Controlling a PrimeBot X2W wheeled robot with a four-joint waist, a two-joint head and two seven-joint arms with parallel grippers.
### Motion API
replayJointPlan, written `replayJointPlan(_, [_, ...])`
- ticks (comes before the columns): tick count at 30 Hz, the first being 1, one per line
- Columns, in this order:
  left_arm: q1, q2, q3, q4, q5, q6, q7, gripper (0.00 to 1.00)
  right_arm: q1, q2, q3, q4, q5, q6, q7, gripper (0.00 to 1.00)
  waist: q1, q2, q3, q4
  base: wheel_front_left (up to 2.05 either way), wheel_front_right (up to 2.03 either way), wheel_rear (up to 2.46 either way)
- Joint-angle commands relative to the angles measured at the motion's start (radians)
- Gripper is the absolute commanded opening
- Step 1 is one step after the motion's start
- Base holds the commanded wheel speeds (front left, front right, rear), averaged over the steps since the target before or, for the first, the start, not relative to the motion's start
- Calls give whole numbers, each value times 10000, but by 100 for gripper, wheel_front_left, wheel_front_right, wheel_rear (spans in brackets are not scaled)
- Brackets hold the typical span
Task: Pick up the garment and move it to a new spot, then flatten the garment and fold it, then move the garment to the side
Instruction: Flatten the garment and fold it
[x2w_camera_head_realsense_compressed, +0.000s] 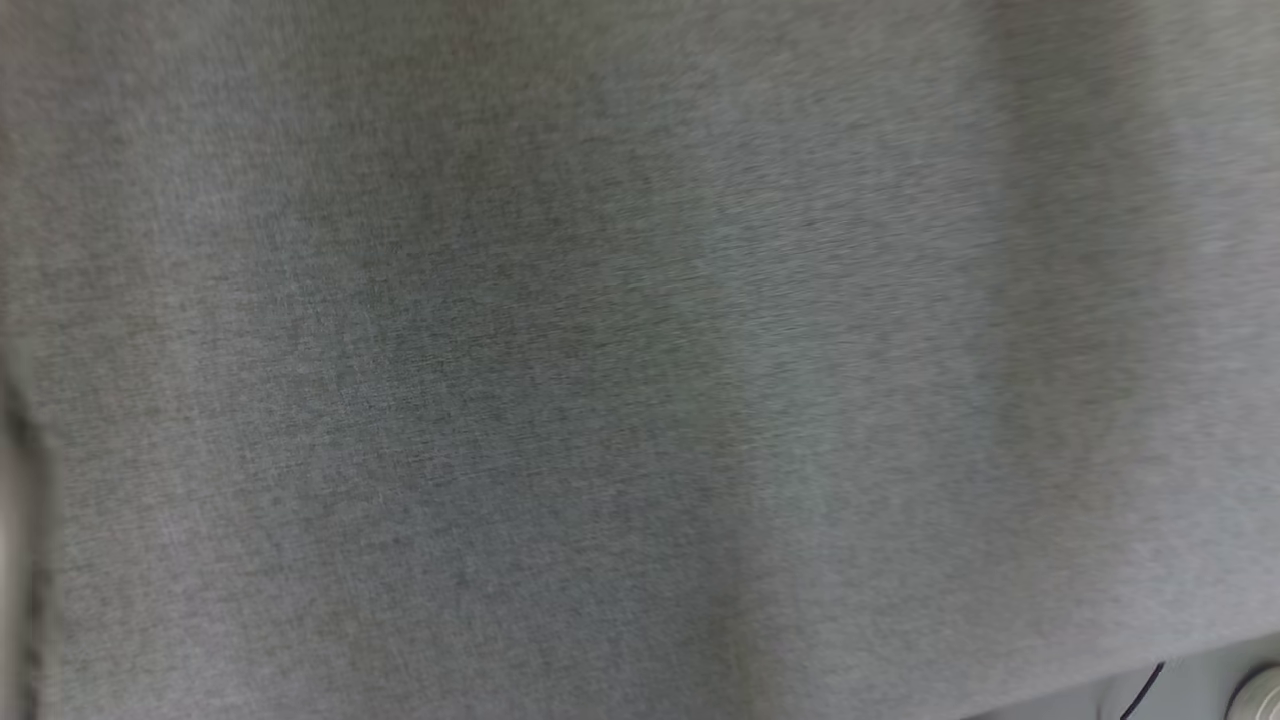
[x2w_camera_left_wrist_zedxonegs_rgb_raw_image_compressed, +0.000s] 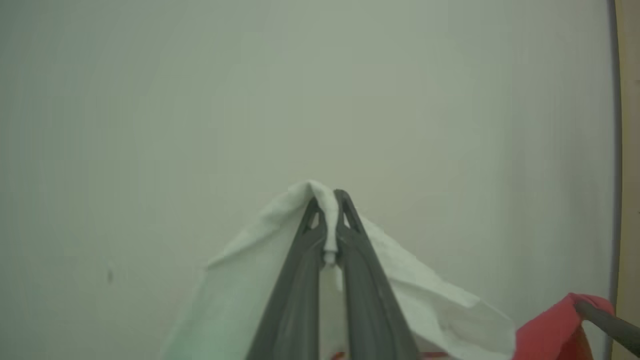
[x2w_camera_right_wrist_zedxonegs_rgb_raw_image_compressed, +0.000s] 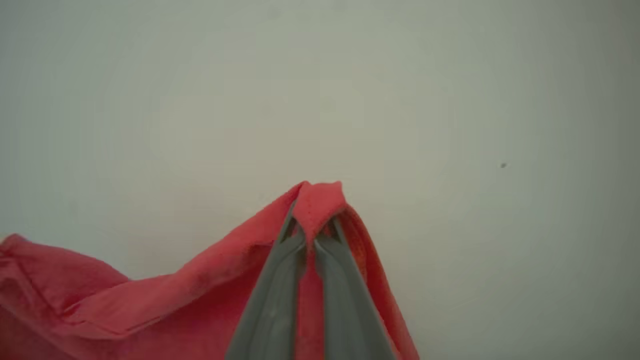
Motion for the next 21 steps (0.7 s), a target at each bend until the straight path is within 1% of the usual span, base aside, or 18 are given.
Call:
replayJointPlan(1, [914,-18,283,-334,-63,-134,-1,0,518,-193,611,22,94,-21,-100,0,-1,-2,466,394,0,0,0])
replayJointPlan(3, [1873,-125,535,-737,-202,-285,-10,0,860,-449,1170,-56,350,-21,-143,0,-1,-2,342,528,0,0,0])
replayJointPlan(4, [1873,-125,535,-737,-202,-285,-10,0,860,-449,1170,-56,350,-21,-143,0,-1,-2,342,528,0,0,0])
replayJointPlan(6, [2903,-197,875,-1234,-388,-406,-3,0,1326,-683,1705,-270,575,-21,-164,0,-1,-2,120,640,0,0,0])
replayJointPlan(11, [5278,-585,1641,-2578,-966,-655,-3,0,2421,-1497,2554,-793,1255,-21,-177,0,-1,-2,-935,968,0,0,0])
replayJointPlan(14, [6814,-673,1642,-3042,-1206,-771,9,0,3265,-1915,2804,-888,1585,-21,-184,0,-1,-2,-1841,1132,0,0,0])
replayJointPlan(17, [8334,-625,1528,-3283,-1349,-747,100,0,4133,-2043,2965,-501,1882,-21,-20,0,-1,-2,-2804,1173,0,0,0])
replayJointPlan(19, [9509,-611,1463,-3365,-1430,-618,188,0,4718,-2033,3089,-190,1921,-21,189,0,-1,-2,-3483,1161,0,0,0])
replayJointPlan(21, [10674,-626,1387,-3404,-1468,-481,214,0,5454,-1889,3123,178,2023,-21,315,0,-1,-2,-4202,1169,0,0,0])
